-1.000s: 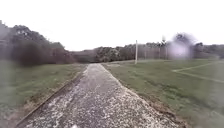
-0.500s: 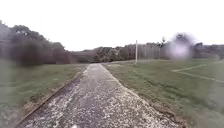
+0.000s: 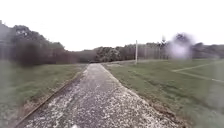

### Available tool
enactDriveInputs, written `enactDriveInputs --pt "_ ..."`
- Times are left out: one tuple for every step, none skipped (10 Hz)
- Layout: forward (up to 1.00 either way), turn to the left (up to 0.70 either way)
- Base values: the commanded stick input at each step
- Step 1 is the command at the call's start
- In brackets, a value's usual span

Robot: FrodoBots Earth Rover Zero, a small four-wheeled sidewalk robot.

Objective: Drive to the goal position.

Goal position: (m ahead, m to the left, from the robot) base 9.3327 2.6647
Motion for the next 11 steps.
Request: enactDriveInputs --pt "0.06 0.0" --pt "0.06 0.0" --pt "0.06 0.0" --pt "0.06 0.0" --pt "0.06 0.0" --pt "0.07 0.0" --pt "0.7 0.0" --pt "0.7 0.0" --pt "0.7 0.0" --pt "0.7 0.02" --pt "0.7 0.04"
